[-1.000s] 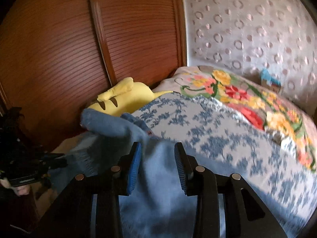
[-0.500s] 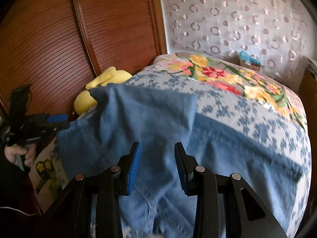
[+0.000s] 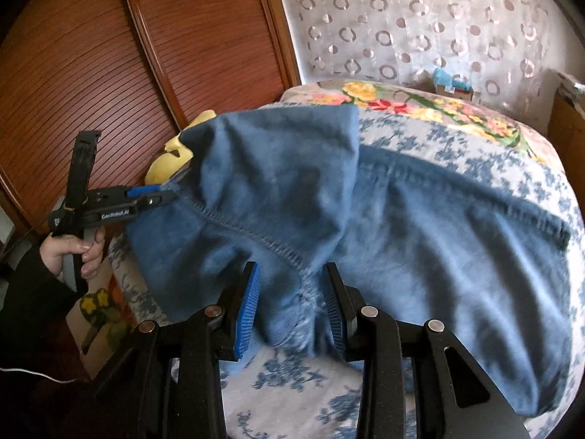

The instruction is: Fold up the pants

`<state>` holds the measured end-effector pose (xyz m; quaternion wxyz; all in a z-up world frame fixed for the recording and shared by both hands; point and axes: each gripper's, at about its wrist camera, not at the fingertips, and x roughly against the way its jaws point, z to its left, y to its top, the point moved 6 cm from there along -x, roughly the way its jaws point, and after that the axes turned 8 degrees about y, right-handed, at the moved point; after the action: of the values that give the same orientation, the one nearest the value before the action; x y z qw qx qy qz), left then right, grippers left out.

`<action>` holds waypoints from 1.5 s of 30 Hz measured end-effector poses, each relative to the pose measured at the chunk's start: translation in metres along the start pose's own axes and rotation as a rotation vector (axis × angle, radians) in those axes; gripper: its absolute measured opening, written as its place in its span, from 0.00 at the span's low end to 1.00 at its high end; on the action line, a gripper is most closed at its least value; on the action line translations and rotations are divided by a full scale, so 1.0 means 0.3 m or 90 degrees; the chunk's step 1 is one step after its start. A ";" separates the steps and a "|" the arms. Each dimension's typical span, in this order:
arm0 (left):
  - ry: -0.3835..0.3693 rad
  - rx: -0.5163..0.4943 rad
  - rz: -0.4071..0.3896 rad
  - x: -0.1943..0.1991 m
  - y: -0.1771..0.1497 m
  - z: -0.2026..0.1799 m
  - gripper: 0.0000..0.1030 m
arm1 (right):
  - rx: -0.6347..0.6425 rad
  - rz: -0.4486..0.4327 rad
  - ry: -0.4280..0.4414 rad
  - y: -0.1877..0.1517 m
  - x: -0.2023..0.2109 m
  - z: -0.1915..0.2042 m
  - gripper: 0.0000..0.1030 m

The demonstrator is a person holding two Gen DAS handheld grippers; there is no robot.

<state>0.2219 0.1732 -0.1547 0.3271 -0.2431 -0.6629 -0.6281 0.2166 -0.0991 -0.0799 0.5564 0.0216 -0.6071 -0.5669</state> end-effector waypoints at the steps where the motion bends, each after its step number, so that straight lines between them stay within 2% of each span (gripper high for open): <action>1: 0.004 -0.005 -0.006 0.012 0.001 -0.003 0.14 | 0.000 0.002 0.004 -0.005 -0.004 0.011 0.35; 3: 0.002 0.000 -0.015 0.036 0.006 0.000 0.07 | 0.000 0.005 0.009 -0.013 -0.009 0.016 0.35; 4: -0.015 0.009 -0.020 0.056 0.010 0.001 0.05 | 0.002 0.006 0.009 -0.012 -0.011 0.017 0.35; 10: -0.015 0.035 -0.071 0.172 0.048 0.024 0.03 | 0.006 0.005 0.019 -0.008 -0.007 0.007 0.35; 13: 0.000 0.036 -0.084 0.209 0.056 0.048 0.03 | 0.013 0.006 0.031 -0.004 -0.029 0.009 0.35; 17: 0.018 0.040 -0.075 0.209 0.035 0.085 0.03 | 0.027 0.012 0.053 -0.014 -0.043 0.012 0.06; 21: 0.025 0.041 -0.061 0.192 0.003 0.097 0.03 | 0.055 0.016 0.073 -0.037 -0.023 0.028 0.03; 26: 0.038 0.039 -0.046 0.179 -0.021 0.095 0.03 | 0.039 0.019 0.082 -0.063 -0.020 0.006 0.02; 30: 0.005 0.053 -0.046 0.200 -0.011 0.078 0.03 | 0.027 0.006 0.081 -0.067 -0.001 0.001 0.02; 32: 0.004 0.044 -0.058 0.221 0.003 0.056 0.08 | 0.018 -0.001 0.077 -0.064 0.010 -0.003 0.02; 34: -0.001 0.034 -0.067 0.237 0.017 0.030 0.18 | 0.008 -0.007 0.083 -0.069 0.025 -0.013 0.02; 35: -0.005 0.027 -0.071 0.243 0.024 0.012 0.20 | 0.005 -0.012 0.080 -0.072 0.033 -0.013 0.02; 37: -0.007 0.010 -0.076 0.247 0.036 -0.027 0.34 | 0.002 -0.021 0.071 -0.075 0.050 -0.029 0.02; 39: -0.016 -0.001 -0.080 0.248 0.045 -0.059 0.42 | -0.004 -0.030 0.062 -0.079 0.061 -0.048 0.02; 42: -0.029 -0.021 -0.080 0.233 0.059 -0.116 0.44 | -0.013 -0.042 0.046 -0.086 0.089 -0.072 0.02; 44: -0.038 -0.030 -0.078 0.222 0.067 -0.155 0.49 | -0.020 -0.049 0.033 -0.094 0.106 -0.096 0.02; 45: -0.045 -0.034 -0.077 0.216 0.071 -0.173 0.55 | -0.024 -0.051 0.027 -0.098 0.111 -0.105 0.02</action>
<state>0.2009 0.1180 -0.0926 0.2584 -0.2329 -0.6706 -0.6552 0.2083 -0.1524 -0.0875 0.5462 0.0479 -0.5830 -0.5996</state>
